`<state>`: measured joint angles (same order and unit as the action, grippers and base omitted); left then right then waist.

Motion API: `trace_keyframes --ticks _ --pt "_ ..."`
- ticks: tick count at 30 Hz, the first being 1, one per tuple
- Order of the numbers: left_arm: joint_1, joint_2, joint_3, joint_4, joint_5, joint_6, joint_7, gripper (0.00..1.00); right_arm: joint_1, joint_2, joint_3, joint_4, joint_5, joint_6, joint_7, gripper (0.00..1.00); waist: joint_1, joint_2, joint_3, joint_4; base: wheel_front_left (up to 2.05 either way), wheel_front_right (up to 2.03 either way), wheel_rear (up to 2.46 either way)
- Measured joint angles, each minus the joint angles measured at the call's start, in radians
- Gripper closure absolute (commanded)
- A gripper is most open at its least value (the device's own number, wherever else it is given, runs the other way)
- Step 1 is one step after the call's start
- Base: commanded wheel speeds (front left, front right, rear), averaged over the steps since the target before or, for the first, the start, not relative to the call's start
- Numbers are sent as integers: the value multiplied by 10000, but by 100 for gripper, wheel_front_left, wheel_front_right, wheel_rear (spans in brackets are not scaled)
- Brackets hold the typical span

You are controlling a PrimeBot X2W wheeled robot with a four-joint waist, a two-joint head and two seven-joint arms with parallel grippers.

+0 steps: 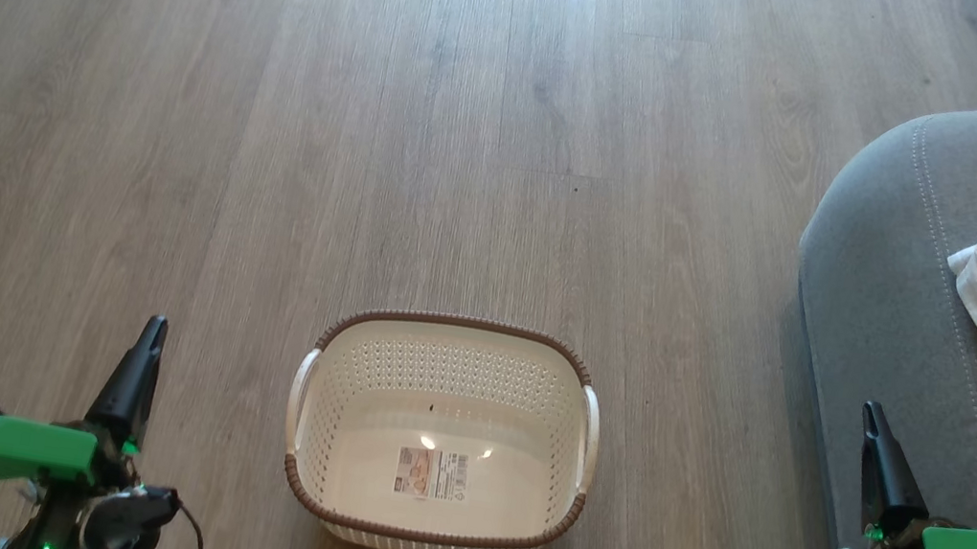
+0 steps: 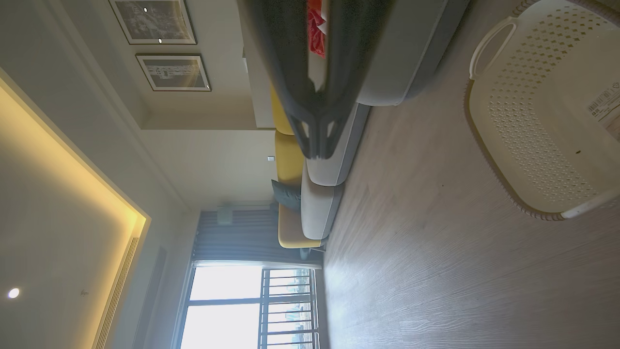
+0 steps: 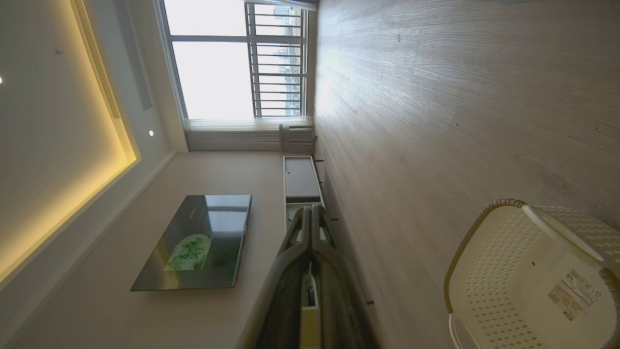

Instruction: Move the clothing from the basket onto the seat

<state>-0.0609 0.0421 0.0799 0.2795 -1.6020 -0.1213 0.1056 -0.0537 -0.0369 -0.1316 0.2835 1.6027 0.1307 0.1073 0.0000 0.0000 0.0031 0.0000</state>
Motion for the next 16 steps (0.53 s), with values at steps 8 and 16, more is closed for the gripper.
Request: trace_keyframes --ticks 8,16 --pt "0 0 0 0 0 0 0 100 0 0 0 0 0 0 0 100 0 0 0 0 0 0 0" --pt "0 0 0 0 0 0 0 100 0 0 0 0 0 0 0 100 0 0 0 0 0 0 0"
